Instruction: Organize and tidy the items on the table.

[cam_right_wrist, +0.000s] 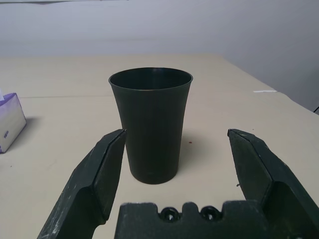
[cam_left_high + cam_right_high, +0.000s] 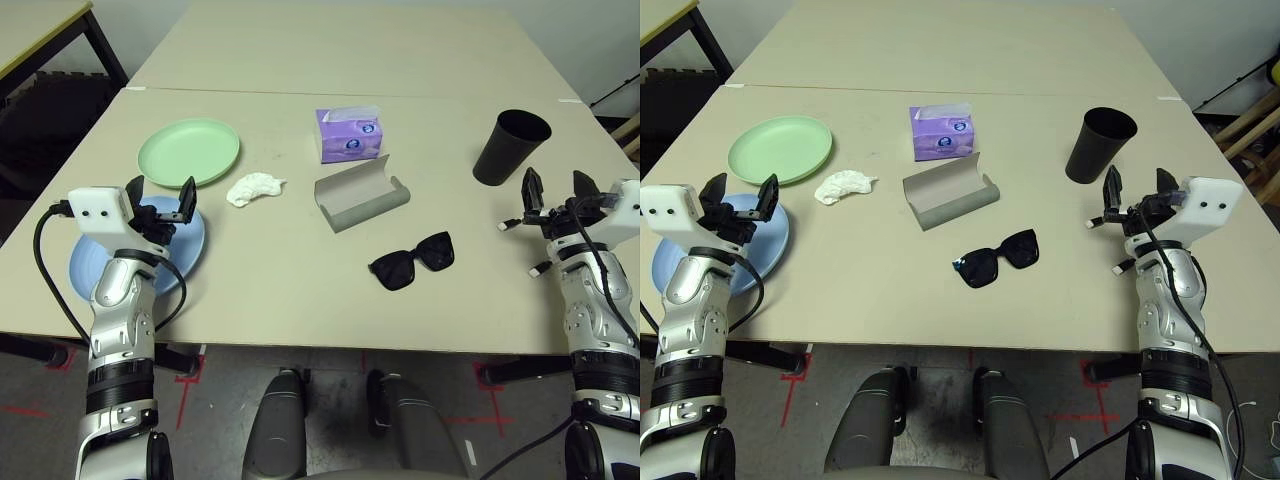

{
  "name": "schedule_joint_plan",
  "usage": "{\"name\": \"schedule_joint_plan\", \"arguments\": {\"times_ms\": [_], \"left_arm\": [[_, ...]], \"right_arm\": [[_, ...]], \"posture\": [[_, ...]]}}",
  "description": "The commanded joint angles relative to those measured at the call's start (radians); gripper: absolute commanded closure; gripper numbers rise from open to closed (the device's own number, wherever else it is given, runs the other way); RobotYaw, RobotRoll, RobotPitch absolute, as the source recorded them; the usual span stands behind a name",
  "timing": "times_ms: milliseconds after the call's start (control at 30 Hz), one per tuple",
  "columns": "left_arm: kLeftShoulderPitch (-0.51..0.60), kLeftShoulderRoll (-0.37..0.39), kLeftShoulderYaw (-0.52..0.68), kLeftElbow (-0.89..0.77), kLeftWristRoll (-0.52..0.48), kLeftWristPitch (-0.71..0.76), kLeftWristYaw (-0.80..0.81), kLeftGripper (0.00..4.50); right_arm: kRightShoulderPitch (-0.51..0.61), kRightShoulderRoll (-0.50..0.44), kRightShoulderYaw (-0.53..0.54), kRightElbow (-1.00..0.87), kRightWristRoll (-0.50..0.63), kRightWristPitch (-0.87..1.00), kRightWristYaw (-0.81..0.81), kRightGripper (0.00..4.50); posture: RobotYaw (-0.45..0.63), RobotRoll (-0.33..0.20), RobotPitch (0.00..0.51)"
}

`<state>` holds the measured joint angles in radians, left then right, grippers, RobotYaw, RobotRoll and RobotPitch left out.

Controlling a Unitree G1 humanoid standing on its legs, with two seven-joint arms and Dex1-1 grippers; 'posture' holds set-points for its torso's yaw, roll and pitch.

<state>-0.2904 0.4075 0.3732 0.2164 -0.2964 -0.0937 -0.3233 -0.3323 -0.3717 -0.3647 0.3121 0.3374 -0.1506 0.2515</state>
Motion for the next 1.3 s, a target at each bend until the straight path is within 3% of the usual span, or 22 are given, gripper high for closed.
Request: {"name": "schedule_joint_plan", "arguments": {"times_ms": [33, 400, 667, 900, 1300], "left_arm": [[0.021, -0.005, -0.005, -0.004, 0.0, 0.01, 0.003, 0.0], [0.018, -0.004, -0.012, -0.008, 0.004, 0.016, 0.0, 0.0], [0.026, -0.001, -0.017, -0.025, 0.006, 0.027, -0.003, 0.0], [0.038, -0.002, -0.02, -0.048, 0.005, 0.038, -0.001, 0.0], [0.009, 0.057, -0.028, -0.044, -0.004, 0.119, -0.043, 0.0]], "right_arm": [[0.012, -0.007, 0.002, -0.008, 0.002, 0.018, 0.023, 0.05], [0.001, -0.056, 0.028, -0.002, 0.02, 0.042, 0.185, 0.05], [-0.003, -0.094, 0.127, -0.032, 0.079, 0.032, 0.51, 0.05], [-0.02, -0.112, 0.217, -0.1, 0.159, 0.154, 0.745, 0.05], [-0.011, -0.21, 0.352, -0.167, 0.096, 0.13, 1.009, 0.05]], "posture": [[0.16, 0.0, 0.13], [0.16, 0.0, 0.136], [0.17, 0.0, 0.141], [0.17, 0.0, 0.145], [0.21, 0.0, 0.145]]}}
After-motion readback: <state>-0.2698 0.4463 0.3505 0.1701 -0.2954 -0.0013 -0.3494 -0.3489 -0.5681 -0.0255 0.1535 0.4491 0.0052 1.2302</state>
